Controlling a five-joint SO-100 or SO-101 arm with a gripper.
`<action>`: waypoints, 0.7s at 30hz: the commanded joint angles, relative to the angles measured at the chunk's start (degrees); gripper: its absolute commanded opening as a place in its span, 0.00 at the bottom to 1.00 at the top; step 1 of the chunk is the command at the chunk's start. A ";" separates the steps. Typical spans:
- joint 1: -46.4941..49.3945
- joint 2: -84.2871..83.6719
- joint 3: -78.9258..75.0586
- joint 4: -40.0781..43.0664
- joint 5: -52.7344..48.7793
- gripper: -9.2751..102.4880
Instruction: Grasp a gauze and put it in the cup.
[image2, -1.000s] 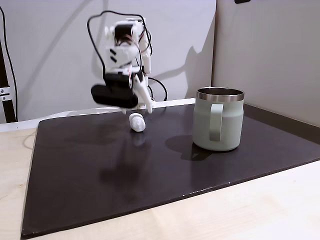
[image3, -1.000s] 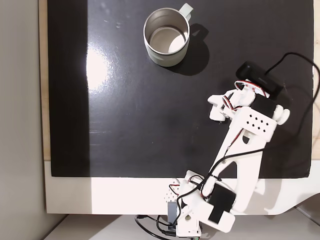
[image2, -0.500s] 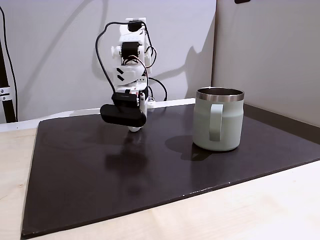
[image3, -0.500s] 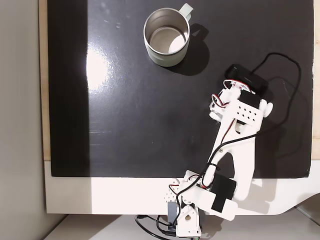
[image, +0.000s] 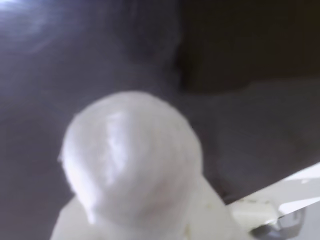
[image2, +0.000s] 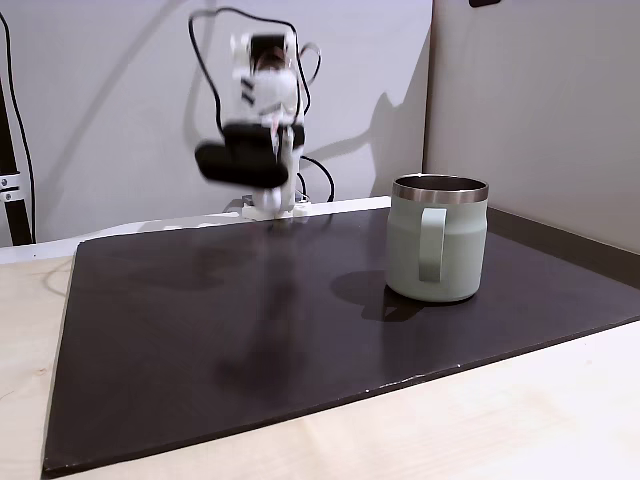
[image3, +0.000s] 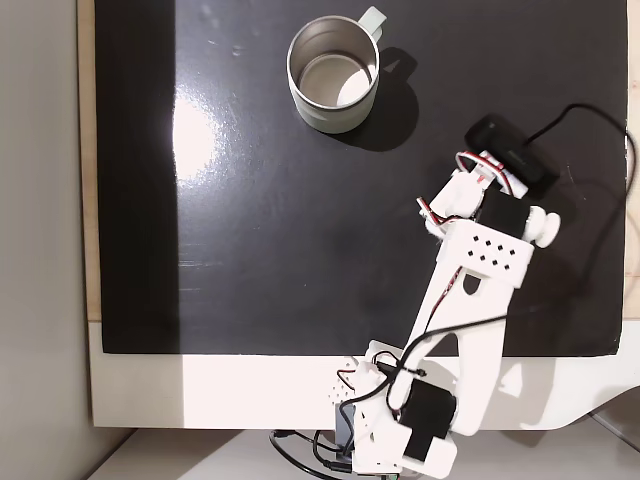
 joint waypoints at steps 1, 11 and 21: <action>-4.39 3.25 -13.01 5.98 4.39 0.08; -18.28 -11.78 -44.74 14.50 24.96 0.08; -23.38 -28.83 -70.05 14.59 46.49 0.08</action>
